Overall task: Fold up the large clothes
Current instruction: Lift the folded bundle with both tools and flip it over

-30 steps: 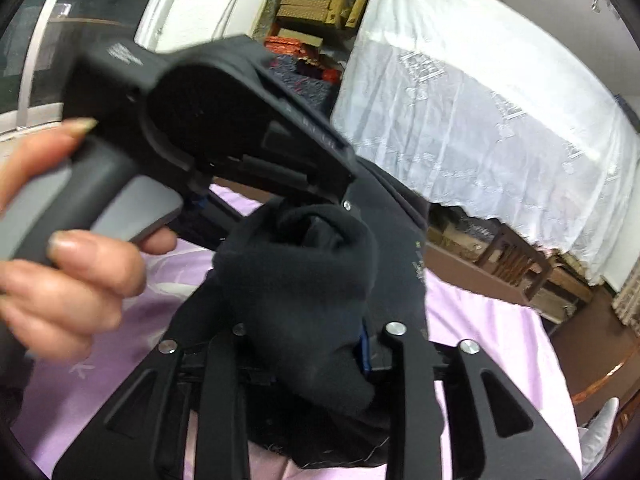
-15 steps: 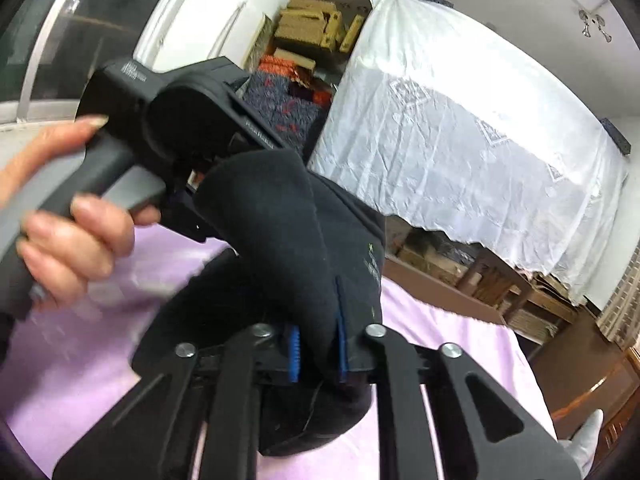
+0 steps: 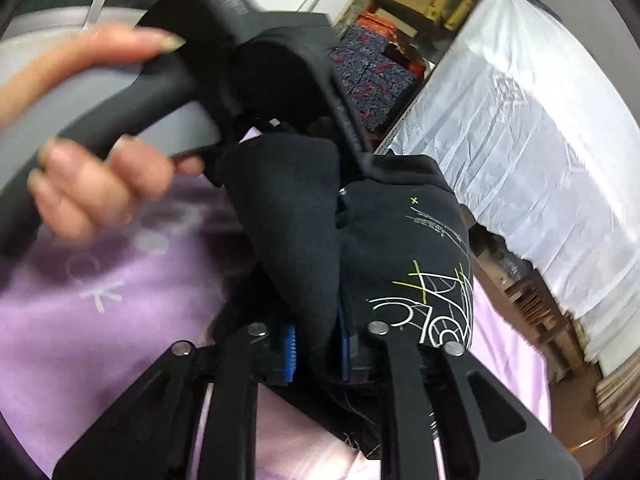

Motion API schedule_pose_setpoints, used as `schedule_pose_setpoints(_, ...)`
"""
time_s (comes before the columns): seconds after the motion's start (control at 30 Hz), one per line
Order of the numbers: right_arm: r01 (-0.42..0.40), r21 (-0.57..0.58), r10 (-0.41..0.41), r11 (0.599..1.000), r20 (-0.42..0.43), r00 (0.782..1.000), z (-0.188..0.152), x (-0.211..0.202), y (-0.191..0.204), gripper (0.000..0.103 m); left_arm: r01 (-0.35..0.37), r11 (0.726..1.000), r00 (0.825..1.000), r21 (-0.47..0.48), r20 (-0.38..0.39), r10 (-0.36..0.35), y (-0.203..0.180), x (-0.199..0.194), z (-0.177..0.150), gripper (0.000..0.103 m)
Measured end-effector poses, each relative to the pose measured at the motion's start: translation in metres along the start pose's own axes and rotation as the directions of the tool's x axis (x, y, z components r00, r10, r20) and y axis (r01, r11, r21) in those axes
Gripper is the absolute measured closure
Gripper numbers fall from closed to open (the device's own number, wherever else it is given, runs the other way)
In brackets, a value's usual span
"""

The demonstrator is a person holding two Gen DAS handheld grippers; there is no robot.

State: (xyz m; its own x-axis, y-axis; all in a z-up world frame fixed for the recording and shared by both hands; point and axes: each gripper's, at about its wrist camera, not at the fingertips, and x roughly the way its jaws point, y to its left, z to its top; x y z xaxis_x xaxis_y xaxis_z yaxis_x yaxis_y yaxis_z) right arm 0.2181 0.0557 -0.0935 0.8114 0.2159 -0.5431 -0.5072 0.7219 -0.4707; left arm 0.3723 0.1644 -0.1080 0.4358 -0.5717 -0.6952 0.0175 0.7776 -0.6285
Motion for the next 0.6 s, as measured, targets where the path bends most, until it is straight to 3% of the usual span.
schedule_pose_setpoints(0.13,-0.025,0.013,0.025,1.000,0.007,1.000,-0.002,-0.002,-0.002,0.082,-0.012,1.000,1.000,0.015,0.009,0.012,-0.002,-0.002,0.000,0.038)
schedule_pose_setpoints(0.2,-0.042,0.006,0.041,0.999,0.012,0.999,0.000,-0.003,0.001,0.073,-0.027,0.999,1.000,0.018,0.012,0.026,-0.004,-0.003,0.000,0.033)
schedule_pose_setpoints(0.27,-0.085,0.007,0.085,0.996,0.032,0.996,-0.003,-0.011,0.003,0.058,-0.063,0.998,0.998,0.019,0.021,0.062,-0.008,-0.006,0.000,0.025)
schedule_pose_setpoints(0.37,-0.129,0.027,0.127,0.991,0.080,0.989,-0.003,-0.030,-0.001,0.045,-0.085,0.996,0.995,0.020,0.046,0.084,-0.011,-0.019,0.001,0.026)
schedule_pose_setpoints(0.5,-0.155,0.119,0.132,0.981,0.179,0.975,-0.002,-0.063,-0.030,0.042,-0.101,0.995,0.987,0.021,0.129,0.097,-0.015,-0.051,0.001,0.027)
schedule_pose_setpoints(0.6,-0.208,0.274,0.142,0.939,0.242,0.960,-0.003,-0.080,-0.074,0.042,-0.158,0.986,0.968,0.052,0.204,0.144,-0.025,-0.073,-0.006,0.027)
